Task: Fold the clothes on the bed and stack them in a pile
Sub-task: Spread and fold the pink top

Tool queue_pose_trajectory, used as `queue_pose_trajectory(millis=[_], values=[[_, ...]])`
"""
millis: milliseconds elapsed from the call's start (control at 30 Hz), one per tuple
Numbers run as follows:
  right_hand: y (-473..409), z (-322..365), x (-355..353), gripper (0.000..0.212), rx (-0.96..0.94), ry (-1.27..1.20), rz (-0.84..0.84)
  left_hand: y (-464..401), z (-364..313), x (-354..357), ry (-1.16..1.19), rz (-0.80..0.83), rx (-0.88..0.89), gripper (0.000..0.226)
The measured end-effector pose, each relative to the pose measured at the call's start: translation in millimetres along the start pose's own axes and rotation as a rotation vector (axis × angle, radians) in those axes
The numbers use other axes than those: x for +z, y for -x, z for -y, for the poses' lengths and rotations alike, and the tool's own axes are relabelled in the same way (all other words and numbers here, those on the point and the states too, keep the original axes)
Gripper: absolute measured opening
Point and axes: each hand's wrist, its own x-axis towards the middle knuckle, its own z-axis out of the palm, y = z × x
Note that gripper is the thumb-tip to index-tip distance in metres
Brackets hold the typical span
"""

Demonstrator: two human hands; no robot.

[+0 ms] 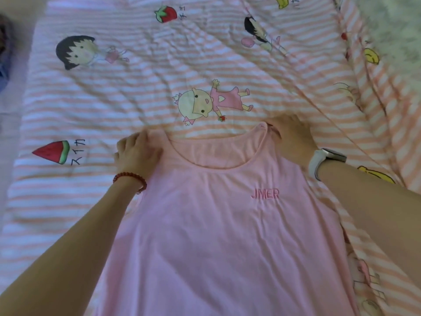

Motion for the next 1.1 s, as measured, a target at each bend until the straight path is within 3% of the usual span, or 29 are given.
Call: queue_pose_trajectory(millis=[133,200,267,367,500,700,933,1100], values=[[-14.3,1.8,-17.2,0.009,-0.036,-0.139,0.127,-30.6,-0.3,-19.2,0.022,0.171,0.127,0.037],[-17.1,1.5,-24.4,0.015,-0.036,-0.187,0.186,-39.0,-1.0,-30.5,0.134,0.247,0.166,0.012],[-17.3,0.1,-26.9,0.028,-0.027,-0.195,0.189,-41.0,0.3,-36.7,0.143,0.266,0.164,0.016],[-15.7,-1.8,-24.4,0.034,0.022,-0.168,0.177,-38.7,1.0,-34.6,0.177,0.162,0.125,0.015],[-2.1,-1.4,-29.3,0.015,0.052,-0.172,0.101,-25.7,-7.5,-36.2,0.298,0.021,0.152,0.011],[57.3,6.8,-41.5,0.023,-0.024,-0.135,-0.079,37.7,-1.1,-59.3,0.252,-0.194,0.387,0.013],[176.5,24.6,-13.6,0.004,-0.227,-0.061,-0.280,170.4,31.6,-46.2,0.154,-0.300,0.569,0.026],[258.5,15.2,-2.5,0.027,-0.294,-0.056,-0.341,242.8,61.9,-38.7,0.076,-0.331,0.605,0.024]])
